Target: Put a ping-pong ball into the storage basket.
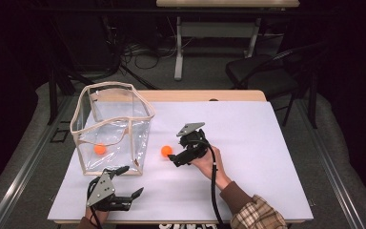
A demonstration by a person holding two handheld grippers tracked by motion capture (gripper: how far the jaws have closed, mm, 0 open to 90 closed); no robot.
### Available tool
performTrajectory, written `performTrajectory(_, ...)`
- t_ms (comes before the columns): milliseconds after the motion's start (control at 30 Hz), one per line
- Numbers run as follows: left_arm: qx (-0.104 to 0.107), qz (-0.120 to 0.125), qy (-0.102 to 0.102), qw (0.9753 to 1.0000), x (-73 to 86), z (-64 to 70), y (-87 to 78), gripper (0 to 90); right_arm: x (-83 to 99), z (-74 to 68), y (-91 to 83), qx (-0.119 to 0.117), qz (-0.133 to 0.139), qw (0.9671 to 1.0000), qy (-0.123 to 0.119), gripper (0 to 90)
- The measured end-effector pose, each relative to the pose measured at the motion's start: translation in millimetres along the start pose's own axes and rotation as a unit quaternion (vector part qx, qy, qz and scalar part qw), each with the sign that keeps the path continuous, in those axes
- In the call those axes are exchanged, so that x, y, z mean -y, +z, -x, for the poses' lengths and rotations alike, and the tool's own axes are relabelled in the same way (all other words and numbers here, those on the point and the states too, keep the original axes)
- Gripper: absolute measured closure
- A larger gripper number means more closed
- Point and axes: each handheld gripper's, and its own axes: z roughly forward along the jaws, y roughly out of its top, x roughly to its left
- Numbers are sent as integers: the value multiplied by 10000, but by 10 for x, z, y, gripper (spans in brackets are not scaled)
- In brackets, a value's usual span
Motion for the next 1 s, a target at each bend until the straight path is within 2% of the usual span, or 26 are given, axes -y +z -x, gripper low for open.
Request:
performTrajectory(333, 15, -25, 0, 10000, -2, 4, 8, 158, 20, 22, 130, 71, -77, 9999, 47, 0)
performTrajectory(1000, 36, -16, -5, 10000, -2, -1, 20, 158, -2, 13, 366, -32, -244, 9997, 3, 0)
